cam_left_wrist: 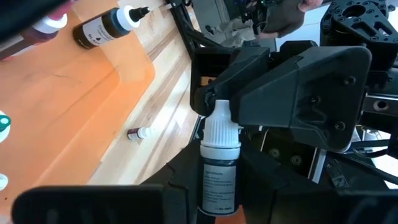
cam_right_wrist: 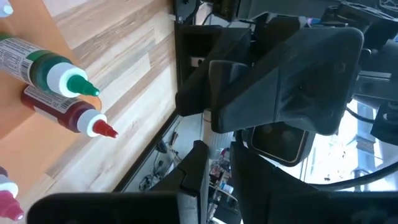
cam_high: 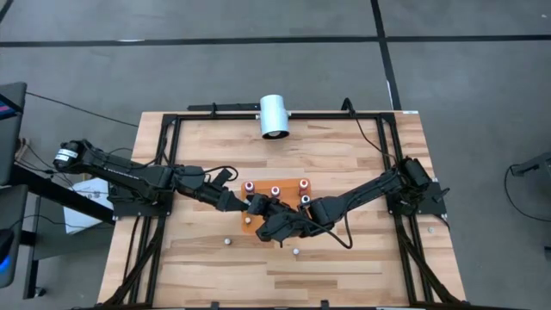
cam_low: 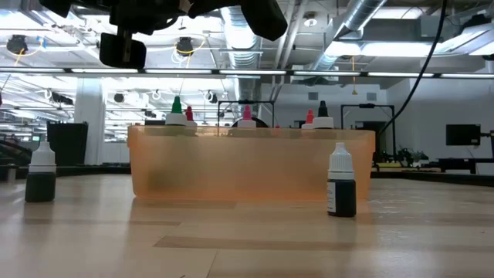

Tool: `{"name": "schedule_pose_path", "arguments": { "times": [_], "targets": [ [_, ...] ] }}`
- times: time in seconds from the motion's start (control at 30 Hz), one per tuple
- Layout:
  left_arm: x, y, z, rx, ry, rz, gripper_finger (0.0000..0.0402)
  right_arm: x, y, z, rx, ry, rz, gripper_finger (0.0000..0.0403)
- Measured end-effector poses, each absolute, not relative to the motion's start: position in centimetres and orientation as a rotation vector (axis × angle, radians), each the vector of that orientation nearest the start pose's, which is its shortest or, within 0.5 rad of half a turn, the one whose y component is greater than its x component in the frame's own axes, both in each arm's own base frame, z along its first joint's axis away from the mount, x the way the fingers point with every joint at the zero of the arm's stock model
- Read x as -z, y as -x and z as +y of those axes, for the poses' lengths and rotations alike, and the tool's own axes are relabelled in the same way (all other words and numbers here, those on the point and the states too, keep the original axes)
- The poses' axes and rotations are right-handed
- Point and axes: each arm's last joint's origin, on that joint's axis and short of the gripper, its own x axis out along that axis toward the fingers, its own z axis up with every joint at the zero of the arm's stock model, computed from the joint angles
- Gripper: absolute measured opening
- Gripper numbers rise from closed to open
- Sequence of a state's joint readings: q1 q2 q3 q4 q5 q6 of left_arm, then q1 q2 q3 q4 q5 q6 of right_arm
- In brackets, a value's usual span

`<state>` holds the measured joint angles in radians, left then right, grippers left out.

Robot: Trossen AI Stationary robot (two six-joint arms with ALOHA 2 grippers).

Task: Pick & Place food coloring
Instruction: Put the small brown food coloring bottle into the orange container

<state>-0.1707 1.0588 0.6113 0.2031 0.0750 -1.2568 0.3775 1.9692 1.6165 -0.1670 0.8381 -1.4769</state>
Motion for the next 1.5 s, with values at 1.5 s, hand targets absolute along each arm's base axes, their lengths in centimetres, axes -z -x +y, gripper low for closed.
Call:
{"name": "schedule_pose_path", "arguments": {
  "times": [1.5],
  "targets": [
    [-25.9, -23.0, -3.5, -0.07, 0.647, 0.212, 0.0077, -33.9, -38.4, 10.1, -0.077, 0.042, 0.571, 0.0056]
  ]
}}
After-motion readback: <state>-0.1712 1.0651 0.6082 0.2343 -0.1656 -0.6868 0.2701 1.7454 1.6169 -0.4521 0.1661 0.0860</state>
